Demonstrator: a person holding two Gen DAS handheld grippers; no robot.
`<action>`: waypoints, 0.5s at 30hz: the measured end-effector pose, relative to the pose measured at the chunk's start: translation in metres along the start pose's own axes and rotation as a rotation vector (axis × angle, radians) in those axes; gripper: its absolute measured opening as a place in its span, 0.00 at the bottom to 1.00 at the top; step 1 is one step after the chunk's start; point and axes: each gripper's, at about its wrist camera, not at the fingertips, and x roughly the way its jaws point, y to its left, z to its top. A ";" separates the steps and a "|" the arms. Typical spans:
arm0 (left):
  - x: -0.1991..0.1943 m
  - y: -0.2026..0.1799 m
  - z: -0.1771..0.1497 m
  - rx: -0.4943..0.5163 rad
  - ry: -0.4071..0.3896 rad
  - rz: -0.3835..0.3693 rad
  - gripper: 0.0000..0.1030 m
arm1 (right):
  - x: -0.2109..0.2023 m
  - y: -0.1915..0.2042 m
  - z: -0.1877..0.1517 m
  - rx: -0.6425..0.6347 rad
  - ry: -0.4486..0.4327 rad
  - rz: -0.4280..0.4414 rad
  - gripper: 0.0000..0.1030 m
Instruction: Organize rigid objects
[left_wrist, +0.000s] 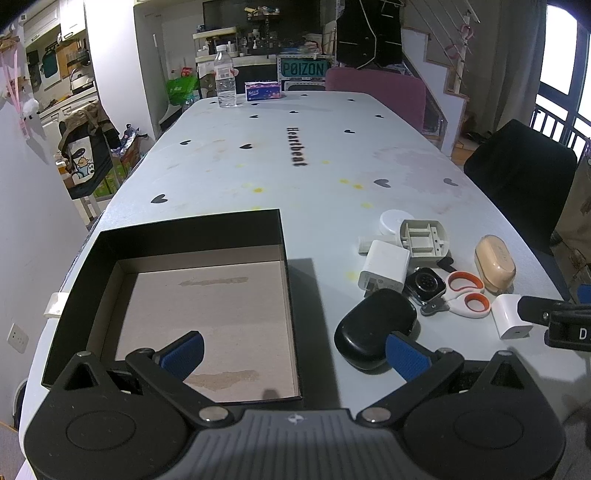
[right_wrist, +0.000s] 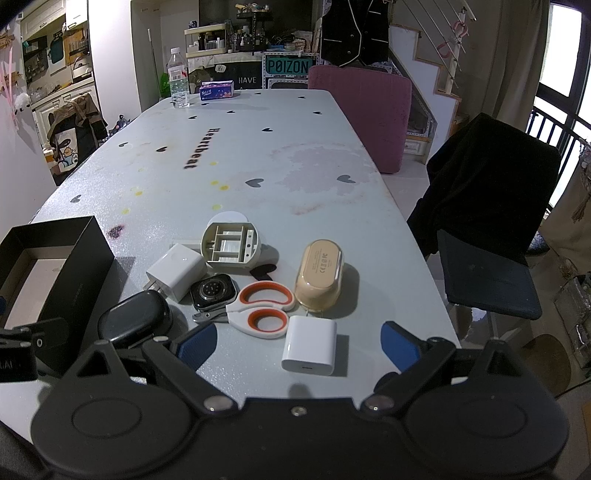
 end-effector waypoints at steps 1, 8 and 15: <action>0.000 0.000 0.000 0.000 0.000 0.000 1.00 | 0.000 0.000 0.000 0.000 0.000 -0.001 0.93; 0.000 0.000 0.000 0.001 0.000 0.000 1.00 | 0.001 0.000 -0.001 -0.001 0.001 -0.001 0.93; 0.000 0.000 0.000 0.000 0.000 0.001 1.00 | 0.003 -0.004 -0.002 0.000 0.001 -0.003 0.93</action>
